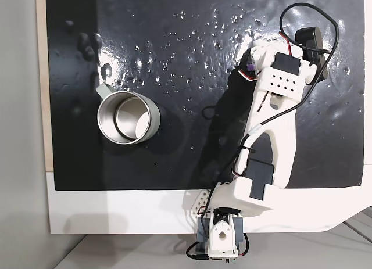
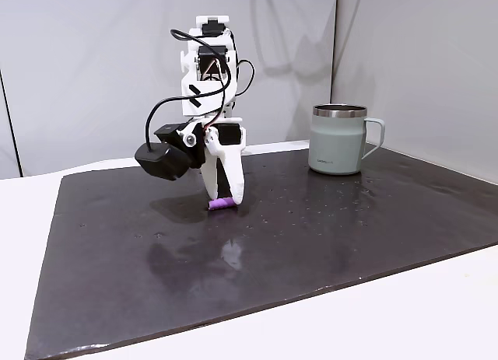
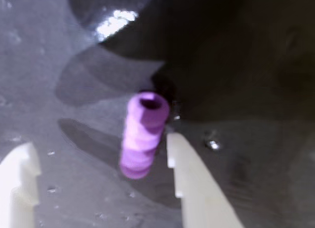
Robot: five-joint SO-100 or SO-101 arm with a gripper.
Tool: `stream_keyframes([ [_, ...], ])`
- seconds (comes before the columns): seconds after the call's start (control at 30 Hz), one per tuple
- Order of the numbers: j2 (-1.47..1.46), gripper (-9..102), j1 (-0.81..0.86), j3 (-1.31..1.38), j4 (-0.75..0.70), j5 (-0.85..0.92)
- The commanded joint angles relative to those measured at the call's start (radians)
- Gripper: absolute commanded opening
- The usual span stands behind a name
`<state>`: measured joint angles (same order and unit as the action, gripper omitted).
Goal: Grasp a pengrip and put it in the cup.
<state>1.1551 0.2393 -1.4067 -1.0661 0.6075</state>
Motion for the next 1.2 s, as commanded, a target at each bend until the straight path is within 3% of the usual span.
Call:
stream_keyframes([
  [0.0, 0.005, 26, -0.009, -0.008, 0.031, 0.012],
  [0.2, -0.015, 22, -0.008, -0.058, 0.067, 0.029],
  [0.57, -0.043, 1, 0.006, -0.067, 0.094, 0.034],
  [0.77, -0.037, 0, 0.009, -0.064, 0.091, 0.028],
  [1.17, 0.215, 0, 0.009, 0.109, -0.172, -0.06],
])
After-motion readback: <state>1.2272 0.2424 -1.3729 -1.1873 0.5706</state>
